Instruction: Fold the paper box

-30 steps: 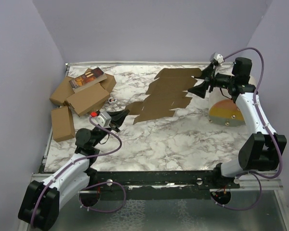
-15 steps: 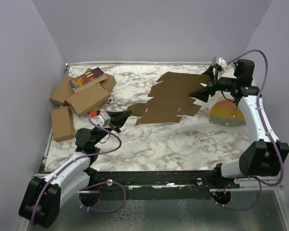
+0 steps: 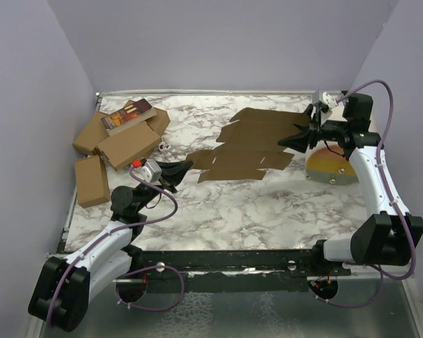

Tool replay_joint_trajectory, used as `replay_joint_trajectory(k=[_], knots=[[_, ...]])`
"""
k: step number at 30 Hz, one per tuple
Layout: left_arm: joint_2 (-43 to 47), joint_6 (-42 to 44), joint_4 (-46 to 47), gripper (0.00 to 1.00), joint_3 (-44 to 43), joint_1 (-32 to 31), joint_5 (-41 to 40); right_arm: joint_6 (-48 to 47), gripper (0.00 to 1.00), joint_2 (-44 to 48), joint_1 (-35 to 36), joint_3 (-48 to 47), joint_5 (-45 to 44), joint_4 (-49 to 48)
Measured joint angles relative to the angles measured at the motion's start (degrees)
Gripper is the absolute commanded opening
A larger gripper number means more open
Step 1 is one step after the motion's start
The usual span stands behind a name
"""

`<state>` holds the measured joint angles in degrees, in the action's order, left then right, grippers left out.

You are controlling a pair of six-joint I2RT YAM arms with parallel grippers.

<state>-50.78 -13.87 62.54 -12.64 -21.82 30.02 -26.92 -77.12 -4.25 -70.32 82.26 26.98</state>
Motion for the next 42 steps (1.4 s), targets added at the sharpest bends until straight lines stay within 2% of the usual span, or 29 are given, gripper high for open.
replay_joint_trajectory(k=[6,8,18,23,24,26,33,38,42], knots=[[-0.35,-0.59,0.0,0.0,0.0,0.11,-0.07,0.72,0.32,0.07,-0.33,0.87,0.9,-0.55],[-0.35,-0.68,-0.04,0.0,0.0,0.11,-0.13,0.94,0.24,0.35,-0.33,1.57,1.03,-0.96],[-0.9,-0.96,-0.26,0.0,0.0,0.11,-0.66,1.95,0.02,1.4,-0.33,3.32,1.25,-2.16],[-0.94,-1.03,-0.7,0.0,0.0,0.11,-0.94,2.73,0.01,1.6,-0.33,3.32,1.42,-2.82],[-0.94,-1.05,-0.79,0.03,-0.02,0.11,-1.01,2.89,0.01,1.6,-0.31,3.32,1.42,-2.84],[-0.92,-1.07,-1.2,0.16,-0.17,0.11,-1.33,3.19,0.01,1.6,-0.33,3.34,1.42,-3.08],[0.46,-3.02,-4.7,0.74,-1.6,0.11,-5.27,7.43,0.01,1.68,-0.33,4.87,1.22,-6.78],[2.12,-6.95,-14.78,0.77,-7.21,0.48,-7.48,9.7,0.01,1.68,-0.33,6.45,1.16,-9.14],[0.04,-10.32,-19.43,0.78,-14.73,2.14,-4.68,10.82,0.01,1.68,-0.33,7.63,1.18,-10.45]])
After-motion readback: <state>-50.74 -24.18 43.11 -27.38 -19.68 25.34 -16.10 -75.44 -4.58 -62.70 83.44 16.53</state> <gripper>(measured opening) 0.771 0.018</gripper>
